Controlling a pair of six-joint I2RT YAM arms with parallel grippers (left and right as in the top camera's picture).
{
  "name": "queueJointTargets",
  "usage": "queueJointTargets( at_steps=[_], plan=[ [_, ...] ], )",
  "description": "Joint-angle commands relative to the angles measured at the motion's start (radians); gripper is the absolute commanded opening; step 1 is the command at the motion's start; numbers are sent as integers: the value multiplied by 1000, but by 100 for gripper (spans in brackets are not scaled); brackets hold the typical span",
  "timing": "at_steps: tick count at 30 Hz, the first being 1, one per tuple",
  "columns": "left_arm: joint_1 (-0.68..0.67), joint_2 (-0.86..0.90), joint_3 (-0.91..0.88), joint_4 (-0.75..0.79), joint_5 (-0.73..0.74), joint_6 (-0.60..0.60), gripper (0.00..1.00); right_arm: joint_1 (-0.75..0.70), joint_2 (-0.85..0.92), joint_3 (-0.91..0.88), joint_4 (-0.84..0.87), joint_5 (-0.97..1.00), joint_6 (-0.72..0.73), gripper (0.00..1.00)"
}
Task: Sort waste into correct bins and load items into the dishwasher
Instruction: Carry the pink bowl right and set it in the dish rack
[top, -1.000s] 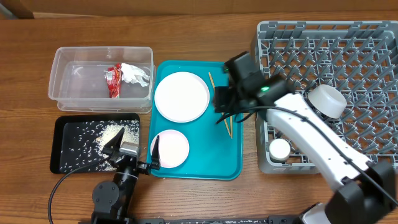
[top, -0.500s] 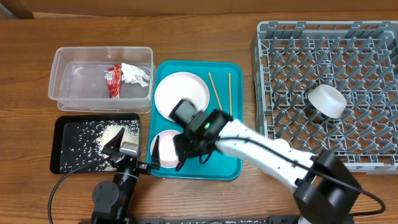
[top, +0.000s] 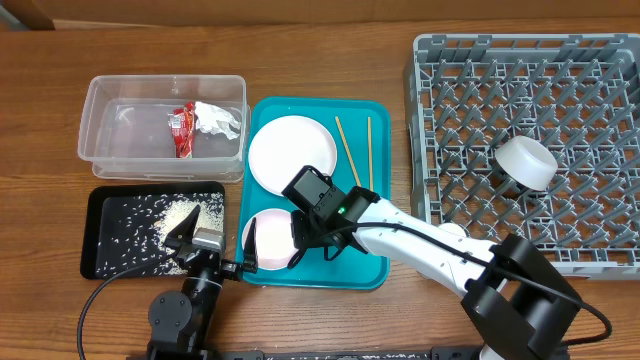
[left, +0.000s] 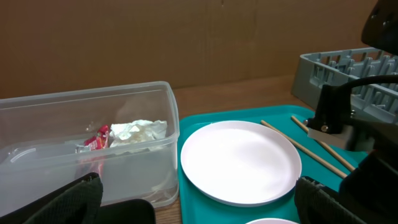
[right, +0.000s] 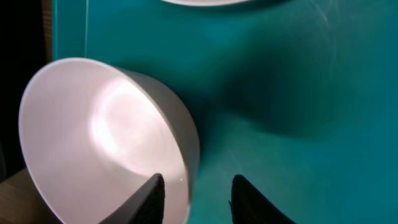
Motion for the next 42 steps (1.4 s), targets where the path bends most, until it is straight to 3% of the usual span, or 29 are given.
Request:
queueJointTargets(
  at_steps=[1, 3, 5, 7, 12, 19, 24, 28, 36, 42],
  plan=[
    [5, -11, -5, 0, 14, 13, 100, 2, 50, 0, 22, -23, 8, 36],
    [5, -11, -5, 0, 14, 13, 100, 2, 66, 0, 20, -31, 13, 27],
    [5, -11, -5, 0, 14, 13, 100, -2, 70, 0, 11, -36, 29, 11],
    [5, -11, -5, 0, 14, 13, 100, -8, 61, 10, -5, -35, 30, 4],
    [5, -11, -5, 0, 14, 13, 100, -30, -41, 74, -146, 117, 29, 4],
    [5, -11, -5, 0, 14, 13, 100, -109, -368, 124, -367, 776, 30, 4],
    [5, -11, -5, 0, 14, 13, 100, -291, -508, 124, -440, 1230, 13, 4],
    [5, -11, -5, 0, 14, 13, 100, -488, -513, 123, -439, 1311, -84, 4],
    [5, -11, -5, 0, 14, 13, 100, -889, -392, 122, -392, 1307, -87, 4],
    [5, -11, -5, 0, 14, 13, 100, -1042, -271, 122, -375, 1300, -87, 4]
  ],
)
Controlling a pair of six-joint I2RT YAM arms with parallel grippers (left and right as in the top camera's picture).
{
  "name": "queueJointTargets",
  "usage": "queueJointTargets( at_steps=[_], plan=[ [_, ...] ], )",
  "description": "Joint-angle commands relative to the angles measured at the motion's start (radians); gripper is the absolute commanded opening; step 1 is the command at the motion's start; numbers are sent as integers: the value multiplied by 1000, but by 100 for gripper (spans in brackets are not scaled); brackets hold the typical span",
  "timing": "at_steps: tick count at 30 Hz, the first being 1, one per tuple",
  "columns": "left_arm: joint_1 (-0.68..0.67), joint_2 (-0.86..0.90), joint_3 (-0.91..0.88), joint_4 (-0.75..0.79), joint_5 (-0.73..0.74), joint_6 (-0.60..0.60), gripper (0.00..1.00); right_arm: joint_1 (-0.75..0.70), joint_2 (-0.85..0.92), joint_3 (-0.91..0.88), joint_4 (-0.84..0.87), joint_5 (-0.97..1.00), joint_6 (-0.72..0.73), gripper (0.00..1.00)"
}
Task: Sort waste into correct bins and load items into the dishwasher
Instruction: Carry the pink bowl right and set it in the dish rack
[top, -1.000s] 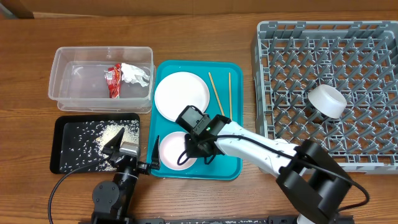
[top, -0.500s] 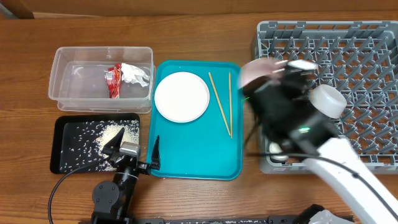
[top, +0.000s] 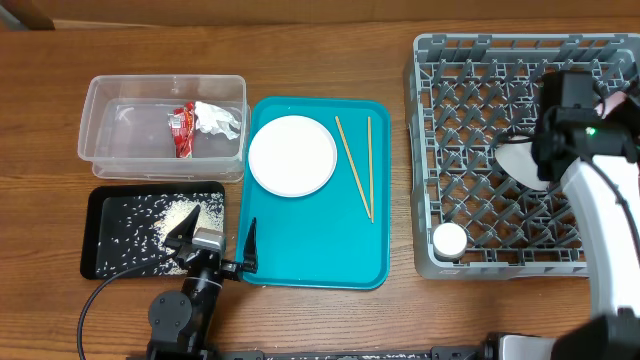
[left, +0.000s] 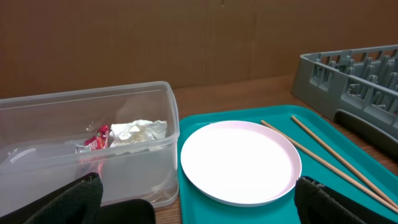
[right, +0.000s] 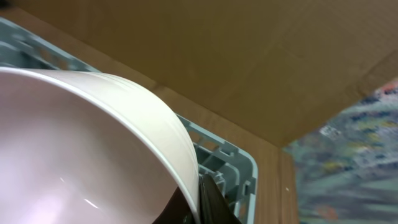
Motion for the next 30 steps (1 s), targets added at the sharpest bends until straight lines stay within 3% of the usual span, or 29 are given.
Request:
queueJointTargets(
  at_steps=[1, 13, 26, 30],
  plan=[
    [5, -11, -5, 0, 14, 13, 100, -67, 60, 6, 24, 27, -4, 4],
    [5, -11, -5, 0, 14, 13, 100, -216, 261, 6, 41, 8, -23, 4],
    [5, -11, -5, 0, 14, 13, 100, -76, 306, 1, 121, 5, -135, 6],
    [5, -11, -5, 0, 14, 13, 100, -50, 306, 1, 125, 5, -166, 11]
  ],
)
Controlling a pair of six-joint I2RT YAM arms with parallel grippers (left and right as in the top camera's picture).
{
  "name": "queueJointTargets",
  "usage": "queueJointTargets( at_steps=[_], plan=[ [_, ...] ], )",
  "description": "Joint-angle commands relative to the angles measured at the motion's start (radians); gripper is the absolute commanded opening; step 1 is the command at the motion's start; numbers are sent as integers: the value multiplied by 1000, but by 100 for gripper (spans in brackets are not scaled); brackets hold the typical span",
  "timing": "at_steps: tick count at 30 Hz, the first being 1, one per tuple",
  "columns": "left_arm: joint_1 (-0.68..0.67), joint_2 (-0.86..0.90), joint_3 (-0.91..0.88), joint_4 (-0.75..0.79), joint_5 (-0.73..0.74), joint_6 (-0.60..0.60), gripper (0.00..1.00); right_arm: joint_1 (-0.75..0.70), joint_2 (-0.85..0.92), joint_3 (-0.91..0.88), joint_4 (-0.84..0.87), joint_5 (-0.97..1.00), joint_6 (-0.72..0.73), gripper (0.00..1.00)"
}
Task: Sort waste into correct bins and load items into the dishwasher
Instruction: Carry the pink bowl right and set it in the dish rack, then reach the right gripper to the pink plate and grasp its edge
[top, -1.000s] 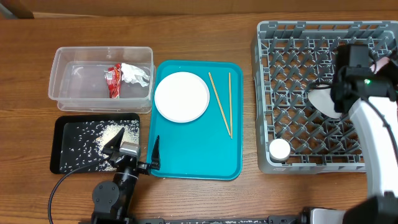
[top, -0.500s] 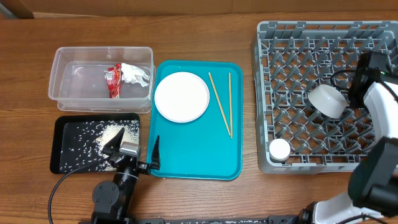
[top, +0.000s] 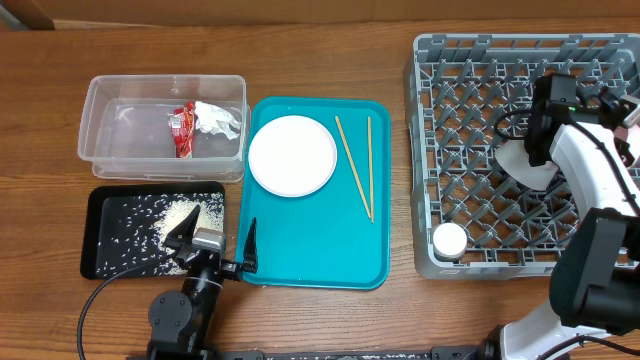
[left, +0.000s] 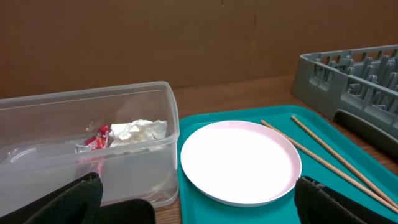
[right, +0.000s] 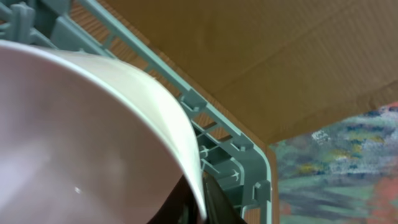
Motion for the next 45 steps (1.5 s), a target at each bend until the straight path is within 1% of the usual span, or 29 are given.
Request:
queueJointTargets(
  at_steps=[1, 2, 3, 4, 8, 12, 16, 21, 27, 33, 37, 38, 40, 42, 43, 44, 45],
  plan=[
    [5, -11, -5, 0, 14, 13, 100, 23, 6, 1, 4, -17, -45, 11],
    [5, -11, -5, 0, 14, 13, 100, 29, 6, 1, 4, -9, -48, 9],
    [5, -11, -5, 0, 14, 13, 100, 33, 6, 1, 5, 14, -49, 5],
    [5, -11, -5, 0, 14, 13, 100, 34, 6, 2, 9, 61, -49, 4],
    [5, -11, -5, 0, 14, 13, 100, 19, 6, 2, 26, 149, -48, 4],
    [5, -11, -5, 0, 14, 13, 100, -36, 6, 2, 26, 151, -55, 4],
    [5, -11, -5, 0, 14, 13, 100, -97, 6, 2, 41, 150, -104, 4],
    [5, -11, -5, 0, 14, 13, 100, -126, 6, 0, 43, 132, -111, 4],
    [5, -11, -5, 0, 14, 13, 100, -101, 7, -48, 158, 133, -227, 4],
    [5, -11, -5, 0, 14, 13, 100, -50, 32, -65, 168, 134, -228, 4],
    [5, -11, -5, 0, 14, 13, 100, 3, 51, -65, 170, 135, -253, 5],
    [5, -11, -5, 0, 14, 13, 100, 23, 52, -65, 170, 135, -253, 8],
    [5, -11, -5, 0, 14, 13, 100, 60, 52, -65, 172, 135, -253, 20],
    [5, -11, -5, 0, 14, 13, 100, 95, 51, -64, 173, 129, -252, 38],
    [5, -11, -5, 0, 14, 13, 100, 109, 51, -63, 172, 119, -253, 43],
    [5, -11, -5, 0, 14, 13, 100, 126, 50, -62, 172, 116, -253, 45],
    [5, -11, -5, 0, 14, 13, 100, 157, 45, -62, 170, 116, -251, 50]
  ],
)
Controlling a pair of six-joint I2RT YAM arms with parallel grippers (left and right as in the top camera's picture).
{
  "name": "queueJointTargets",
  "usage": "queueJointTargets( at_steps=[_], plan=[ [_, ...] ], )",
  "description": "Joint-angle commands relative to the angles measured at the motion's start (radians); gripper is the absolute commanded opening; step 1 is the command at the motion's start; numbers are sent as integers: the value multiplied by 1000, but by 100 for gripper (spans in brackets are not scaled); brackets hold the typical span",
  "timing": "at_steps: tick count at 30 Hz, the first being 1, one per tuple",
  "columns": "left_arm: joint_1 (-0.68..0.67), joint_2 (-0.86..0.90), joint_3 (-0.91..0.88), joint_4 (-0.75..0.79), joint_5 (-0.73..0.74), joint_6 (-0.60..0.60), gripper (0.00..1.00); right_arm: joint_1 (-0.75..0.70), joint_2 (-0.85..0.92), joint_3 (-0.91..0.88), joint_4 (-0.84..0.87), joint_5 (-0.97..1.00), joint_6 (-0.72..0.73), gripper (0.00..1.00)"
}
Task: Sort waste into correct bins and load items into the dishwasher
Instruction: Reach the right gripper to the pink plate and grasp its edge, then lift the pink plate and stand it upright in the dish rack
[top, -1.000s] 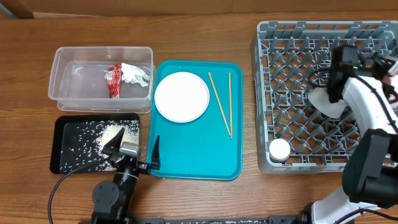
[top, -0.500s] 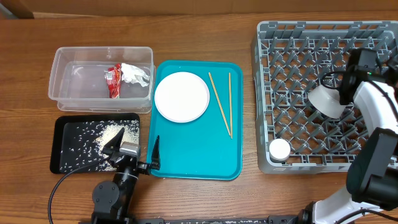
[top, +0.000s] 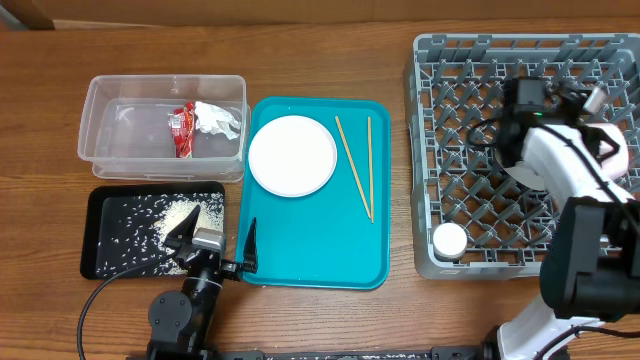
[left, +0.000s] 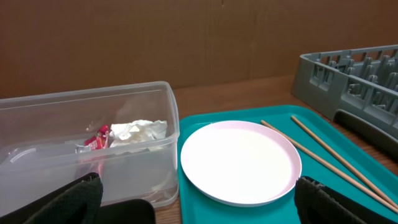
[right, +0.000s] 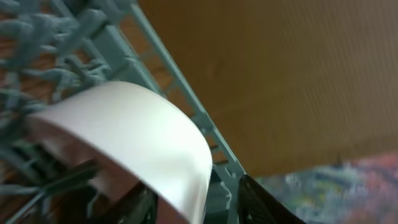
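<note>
A white bowl (right: 143, 137) lies tilted among the pegs of the grey dish rack (top: 470, 60). My right gripper (right: 199, 196) is open, with the bowl's rim between its dark fingers (right: 148, 205). In the overhead view the right gripper (top: 520, 105) is over the rack's right half and the arm hides most of the bowl. A white plate (top: 292, 155) and two chopsticks (top: 352, 165) lie on the teal tray (top: 310, 262). My left gripper (left: 199, 186) rests open and empty at the table's front, facing the plate (left: 241, 162).
A clear bin (top: 100, 150) at the left holds a red wrapper (top: 182, 128) and a crumpled tissue (top: 217, 120). In front of it a black tray (top: 110, 235) holds scattered rice. A white cup (top: 450, 240) stands in the rack's front left corner.
My right gripper was shut on the bowl's rim in the rack. Now its fingers are apart and the bowl rests on the pegs. The left arm has not moved.
My right gripper's fingers stood either side of a bowl's rim on the teal tray, with another bowl in the rack. Then it held the bowl over the rack's right side, then lower among the pegs. Now the bowl lies in the rack, let go.
</note>
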Motion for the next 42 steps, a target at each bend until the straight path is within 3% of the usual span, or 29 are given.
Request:
queueJointTargets(
  at_steps=[1, 10, 15, 18, 21, 26, 28, 31, 35, 38, 42],
  plan=[
    [5, -11, -5, 0, 14, 13, 100, 70, -7, -3, 2, -2, 11, 53],
    [5, -11, -5, 0, 14, 13, 100, 296, -185, 116, -60, -275, 5, 63],
    [5, -11, -5, 0, 14, 13, 100, 427, -275, 200, -134, -861, 5, 64],
    [5, -11, -5, 0, 14, 13, 100, 503, -277, 192, -101, -1295, 6, 59],
    [5, -11, -5, 0, 14, 13, 100, 571, -241, 156, -23, -1482, 6, 58],
    [5, -11, -5, 0, 14, 13, 100, 673, -101, 141, 18, -1500, 133, 62],
    [5, -11, -5, 0, 14, 13, 100, 702, -13, 141, 29, -1445, 241, 56],
    [5, -11, -5, 0, 14, 13, 100, 705, 57, 140, 24, -1331, 364, 56],
    [5, -11, -4, 0, 14, 13, 100, 692, 135, 140, 67, -1308, 404, 56],
    [5, -11, -5, 0, 14, 13, 100, 693, 186, 140, 111, -1375, 404, 43],
    [5, -11, -5, 0, 14, 13, 100, 700, 229, 140, 129, -1397, 403, 33]
  ],
)
